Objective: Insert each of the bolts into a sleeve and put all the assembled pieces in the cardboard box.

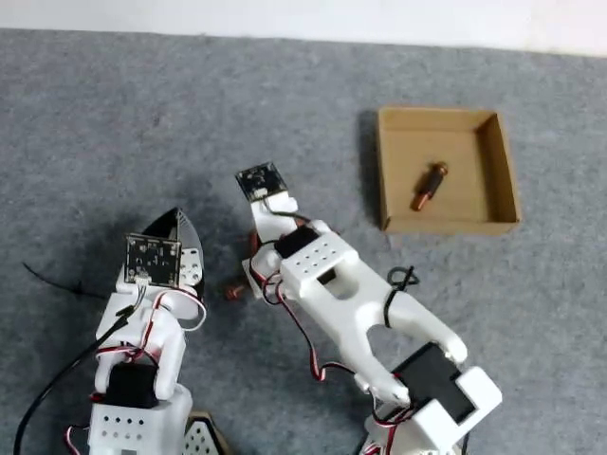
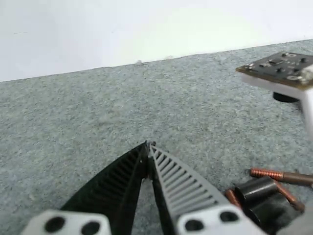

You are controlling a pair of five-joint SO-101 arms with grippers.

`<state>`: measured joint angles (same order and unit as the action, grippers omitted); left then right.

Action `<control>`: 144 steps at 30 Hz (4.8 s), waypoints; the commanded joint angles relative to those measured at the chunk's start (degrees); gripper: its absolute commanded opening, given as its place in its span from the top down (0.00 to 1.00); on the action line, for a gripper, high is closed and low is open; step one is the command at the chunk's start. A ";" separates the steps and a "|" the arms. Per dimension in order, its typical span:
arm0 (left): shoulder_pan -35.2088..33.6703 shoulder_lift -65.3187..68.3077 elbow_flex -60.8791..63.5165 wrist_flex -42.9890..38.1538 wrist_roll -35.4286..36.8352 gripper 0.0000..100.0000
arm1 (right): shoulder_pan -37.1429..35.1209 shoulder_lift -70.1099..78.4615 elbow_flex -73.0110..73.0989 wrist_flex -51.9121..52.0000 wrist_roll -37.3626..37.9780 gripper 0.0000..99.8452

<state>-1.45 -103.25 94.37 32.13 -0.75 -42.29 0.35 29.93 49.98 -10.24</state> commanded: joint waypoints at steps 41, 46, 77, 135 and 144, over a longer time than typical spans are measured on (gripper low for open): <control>-0.57 -0.75 -1.19 -2.29 0.00 0.99 | -3.38 9.19 -11.21 16.04 9.67 0.88; -0.57 -0.75 -1.19 -2.29 0.00 0.99 | -3.38 9.27 -11.21 15.25 10.11 0.88; -0.57 -0.84 -1.19 -2.29 0.00 0.99 | 14.90 -4.26 -11.56 12.88 15.03 1.00; 14.81 89.27 -52.00 13.63 -2.55 0.84 | 26.77 -26.59 25.36 -28.44 18.37 1.00; 11.38 102.02 -62.81 20.92 0.62 0.84 | 26.51 -26.24 25.36 -28.44 18.64 1.00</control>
<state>12.53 -4.44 38.20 50.51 -1.71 -16.18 -25.58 56.22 22.99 7.52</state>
